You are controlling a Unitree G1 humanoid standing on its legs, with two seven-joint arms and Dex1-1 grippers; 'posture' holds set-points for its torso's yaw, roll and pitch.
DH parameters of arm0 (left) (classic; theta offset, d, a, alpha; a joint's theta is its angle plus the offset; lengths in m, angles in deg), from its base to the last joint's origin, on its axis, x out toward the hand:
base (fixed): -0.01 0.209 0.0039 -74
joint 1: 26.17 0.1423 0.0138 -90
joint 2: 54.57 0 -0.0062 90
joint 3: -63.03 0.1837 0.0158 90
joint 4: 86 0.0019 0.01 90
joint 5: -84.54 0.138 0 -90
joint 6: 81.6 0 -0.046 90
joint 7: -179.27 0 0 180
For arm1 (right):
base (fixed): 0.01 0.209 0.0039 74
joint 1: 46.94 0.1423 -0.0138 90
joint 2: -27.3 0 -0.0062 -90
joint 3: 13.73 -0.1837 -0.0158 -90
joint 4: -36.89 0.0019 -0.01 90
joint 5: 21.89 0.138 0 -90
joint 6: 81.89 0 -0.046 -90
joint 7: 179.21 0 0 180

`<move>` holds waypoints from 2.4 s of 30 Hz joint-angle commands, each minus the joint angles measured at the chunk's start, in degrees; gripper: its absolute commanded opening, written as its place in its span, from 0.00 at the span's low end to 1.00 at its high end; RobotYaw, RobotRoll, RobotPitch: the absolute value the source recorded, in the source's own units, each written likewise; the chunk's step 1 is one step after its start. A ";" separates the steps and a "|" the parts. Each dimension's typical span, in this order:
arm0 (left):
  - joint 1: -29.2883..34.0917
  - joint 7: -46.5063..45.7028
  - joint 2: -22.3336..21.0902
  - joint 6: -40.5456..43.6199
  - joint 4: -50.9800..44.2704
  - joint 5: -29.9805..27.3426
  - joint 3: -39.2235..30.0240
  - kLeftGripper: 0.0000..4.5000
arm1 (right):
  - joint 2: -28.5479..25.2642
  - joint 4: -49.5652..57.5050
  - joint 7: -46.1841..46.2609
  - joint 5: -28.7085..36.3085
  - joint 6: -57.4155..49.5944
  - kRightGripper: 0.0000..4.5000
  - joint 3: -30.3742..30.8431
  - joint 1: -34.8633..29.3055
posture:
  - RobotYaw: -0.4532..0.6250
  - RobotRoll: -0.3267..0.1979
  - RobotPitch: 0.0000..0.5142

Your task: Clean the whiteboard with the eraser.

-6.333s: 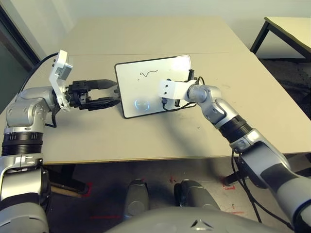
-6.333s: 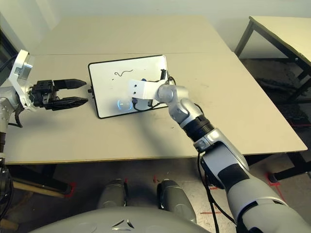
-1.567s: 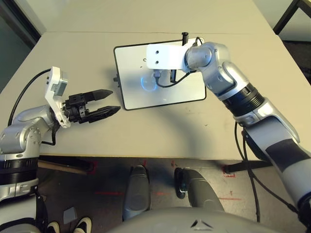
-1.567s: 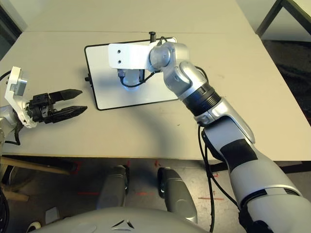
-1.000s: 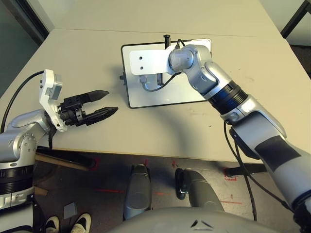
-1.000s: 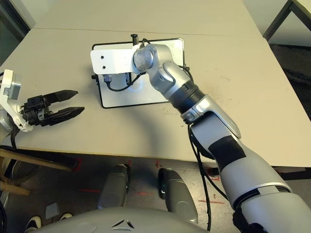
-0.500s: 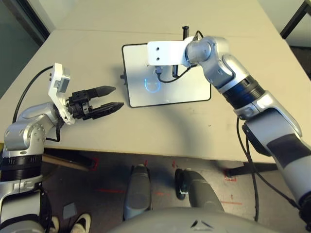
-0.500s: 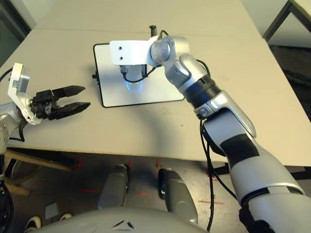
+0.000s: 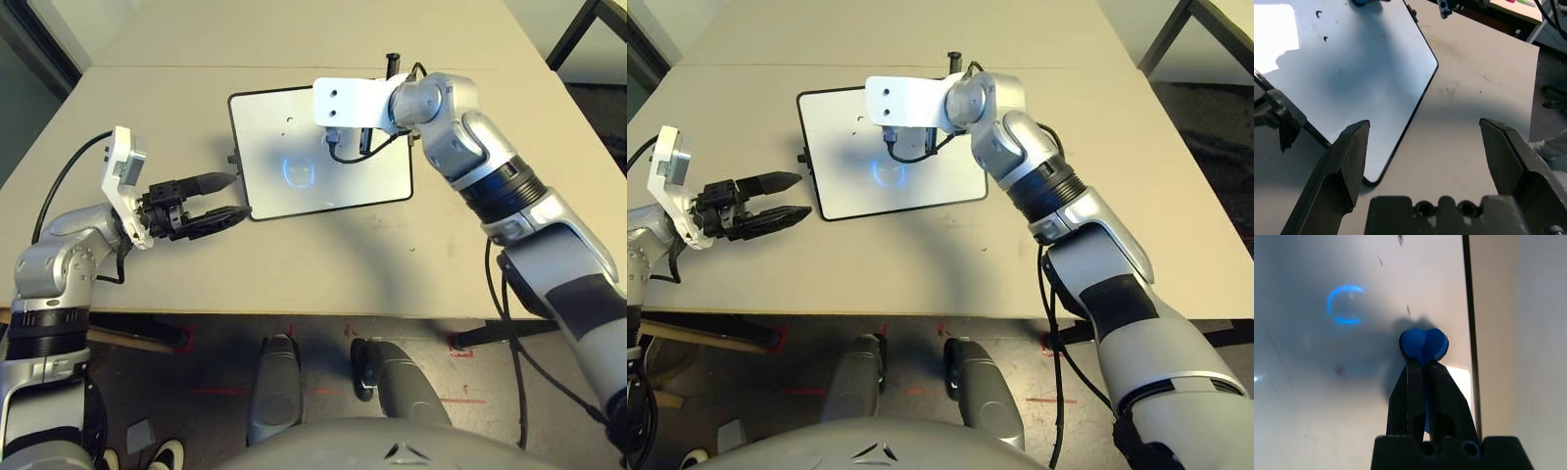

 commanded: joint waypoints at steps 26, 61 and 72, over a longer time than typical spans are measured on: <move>1.81 -2.43 0.06 1.44 -3.23 -1.37 -1.65 1.00 | 7.00 -7.42 -1.61 -2.13 7.98 0.00 4.38 2.28 | 0.74 0.62 0.27; -6.90 1.52 0.76 -2.95 6.02 2.04 3.35 1.00 | -7.37 19.15 18.10 28.08 -46.59 0.00 -51.57 -9.30 | 0.64 0.62 0.23; -8.28 1.90 1.21 -4.08 7.59 2.85 3.71 1.00 | -0.69 22.68 27.92 31.97 -51.74 0.00 -51.75 -26.74 | 0.64 0.62 0.22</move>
